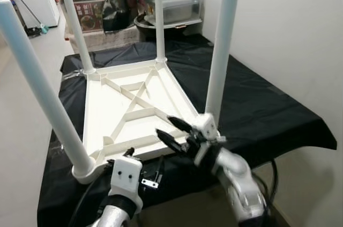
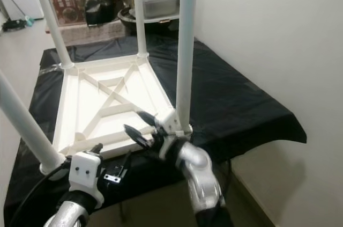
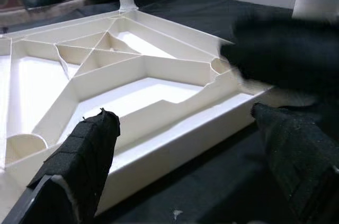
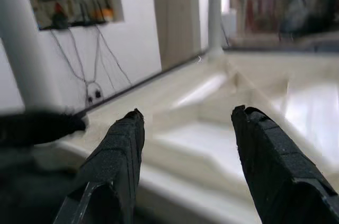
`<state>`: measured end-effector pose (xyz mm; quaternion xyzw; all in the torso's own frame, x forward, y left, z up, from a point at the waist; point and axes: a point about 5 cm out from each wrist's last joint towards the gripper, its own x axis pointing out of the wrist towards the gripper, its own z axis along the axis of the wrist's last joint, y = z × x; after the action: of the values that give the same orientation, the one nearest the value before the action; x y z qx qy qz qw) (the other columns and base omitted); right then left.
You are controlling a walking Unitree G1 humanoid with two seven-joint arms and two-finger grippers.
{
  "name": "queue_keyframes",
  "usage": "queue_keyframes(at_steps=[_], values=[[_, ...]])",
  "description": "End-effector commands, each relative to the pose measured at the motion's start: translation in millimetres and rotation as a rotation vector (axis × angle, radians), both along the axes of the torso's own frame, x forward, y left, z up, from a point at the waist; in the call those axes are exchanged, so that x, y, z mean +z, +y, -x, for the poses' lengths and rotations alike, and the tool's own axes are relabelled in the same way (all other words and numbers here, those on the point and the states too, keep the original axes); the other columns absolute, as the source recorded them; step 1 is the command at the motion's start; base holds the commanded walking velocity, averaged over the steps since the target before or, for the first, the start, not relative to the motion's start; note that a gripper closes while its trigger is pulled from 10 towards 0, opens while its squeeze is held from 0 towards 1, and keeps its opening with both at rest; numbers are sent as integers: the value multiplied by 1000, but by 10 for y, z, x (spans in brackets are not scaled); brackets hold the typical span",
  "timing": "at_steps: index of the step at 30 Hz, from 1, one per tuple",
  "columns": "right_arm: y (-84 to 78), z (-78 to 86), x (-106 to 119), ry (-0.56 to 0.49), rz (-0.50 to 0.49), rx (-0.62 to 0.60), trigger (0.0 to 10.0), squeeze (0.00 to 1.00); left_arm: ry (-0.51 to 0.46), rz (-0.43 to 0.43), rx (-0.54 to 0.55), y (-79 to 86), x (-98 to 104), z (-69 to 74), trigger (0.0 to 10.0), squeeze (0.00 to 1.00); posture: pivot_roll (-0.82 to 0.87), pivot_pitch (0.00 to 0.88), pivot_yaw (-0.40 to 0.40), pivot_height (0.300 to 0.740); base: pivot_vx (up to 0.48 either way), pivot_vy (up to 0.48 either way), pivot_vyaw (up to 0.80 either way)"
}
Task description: Building children table
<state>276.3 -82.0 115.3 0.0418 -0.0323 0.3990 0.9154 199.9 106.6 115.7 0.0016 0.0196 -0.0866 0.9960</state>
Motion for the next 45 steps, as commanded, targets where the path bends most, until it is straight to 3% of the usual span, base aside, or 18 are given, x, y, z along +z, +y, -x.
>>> queue_keyframes(at_steps=[1,8,23,45], values=[[21,11,39,-2,13,-29,10000,0,20,-17,22,18,-45,10,10000,0,8,4,8,740,0,0,0],[31,62,6,33,24,-101,10000,0,24,-29,44,47,-61,25,10000,0,0,0,29,740,0,0,0],[65,102,-29,88,30,-133,10000,0,47,-28,73,87,-97,50,10000,0,4,0,27,740,0,0,0],[75,112,-66,118,63,-136,10000,0,84,-38,50,34,-154,36,10000,0,4,0,23,740,-234,0,0]])
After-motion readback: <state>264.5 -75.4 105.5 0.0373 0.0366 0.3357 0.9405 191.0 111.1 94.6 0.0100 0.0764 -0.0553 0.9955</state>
